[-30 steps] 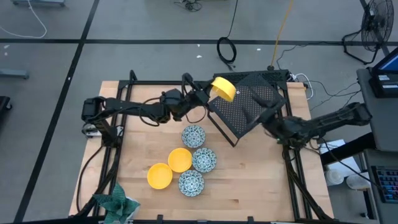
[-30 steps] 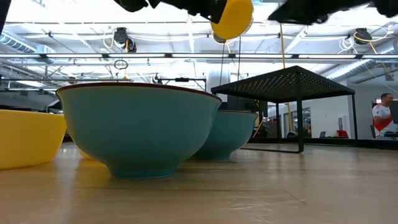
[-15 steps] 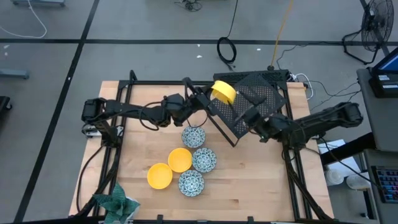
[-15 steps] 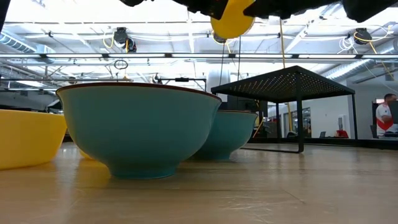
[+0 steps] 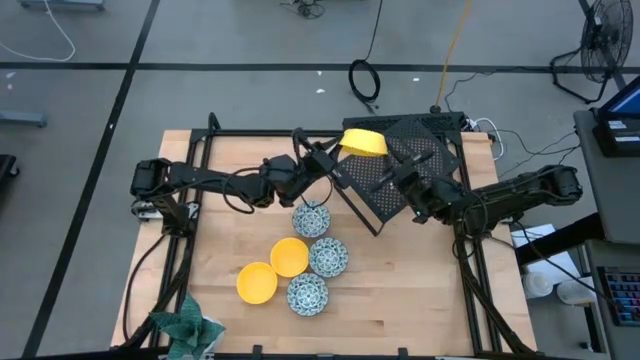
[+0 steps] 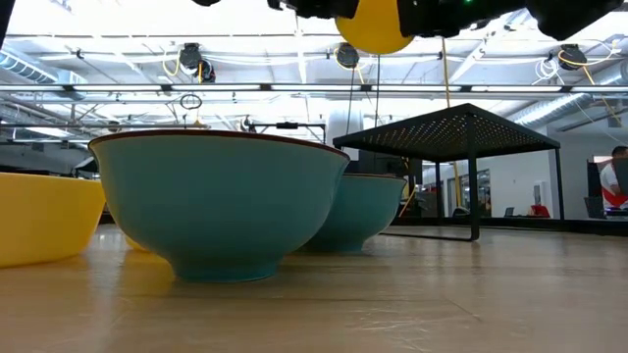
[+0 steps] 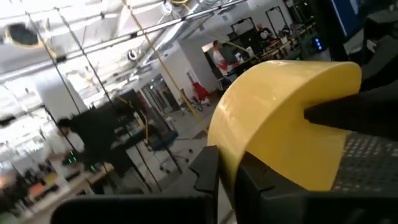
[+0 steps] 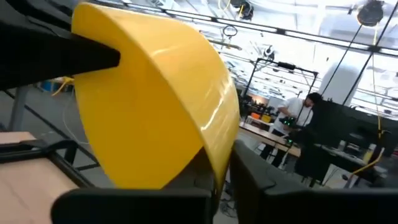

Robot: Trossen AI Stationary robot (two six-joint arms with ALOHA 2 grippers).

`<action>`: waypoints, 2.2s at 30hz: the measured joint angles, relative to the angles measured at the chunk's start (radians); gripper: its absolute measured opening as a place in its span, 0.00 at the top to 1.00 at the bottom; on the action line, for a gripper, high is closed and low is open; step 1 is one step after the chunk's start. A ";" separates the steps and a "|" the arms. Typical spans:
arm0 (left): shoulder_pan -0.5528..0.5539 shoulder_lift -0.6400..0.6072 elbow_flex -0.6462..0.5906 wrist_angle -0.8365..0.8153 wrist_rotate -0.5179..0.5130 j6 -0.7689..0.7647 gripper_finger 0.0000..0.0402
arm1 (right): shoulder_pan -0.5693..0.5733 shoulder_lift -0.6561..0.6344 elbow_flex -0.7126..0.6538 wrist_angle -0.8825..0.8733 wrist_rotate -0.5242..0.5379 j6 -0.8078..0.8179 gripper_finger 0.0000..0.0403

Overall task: Pick & Place Mini bowls
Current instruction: Put the top yellow bowl on the shelf

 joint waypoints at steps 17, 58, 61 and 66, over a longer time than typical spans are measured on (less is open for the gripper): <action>-0.007 -0.015 0.233 -0.733 0.147 -0.400 0.34 | 0.004 -0.013 -0.002 -0.055 0.057 -0.088 1.00; 0.191 -0.478 -0.331 -0.517 0.661 -0.493 0.06 | -0.907 0.029 0.865 -1.834 -0.851 0.633 1.00; 0.191 -0.478 -0.331 -0.521 0.655 -0.494 0.07 | -0.983 0.061 0.877 -1.976 -0.926 0.643 1.00; 0.191 -0.478 -0.331 -0.521 0.654 -0.496 0.08 | -1.063 0.126 0.878 -2.185 -0.998 0.634 1.00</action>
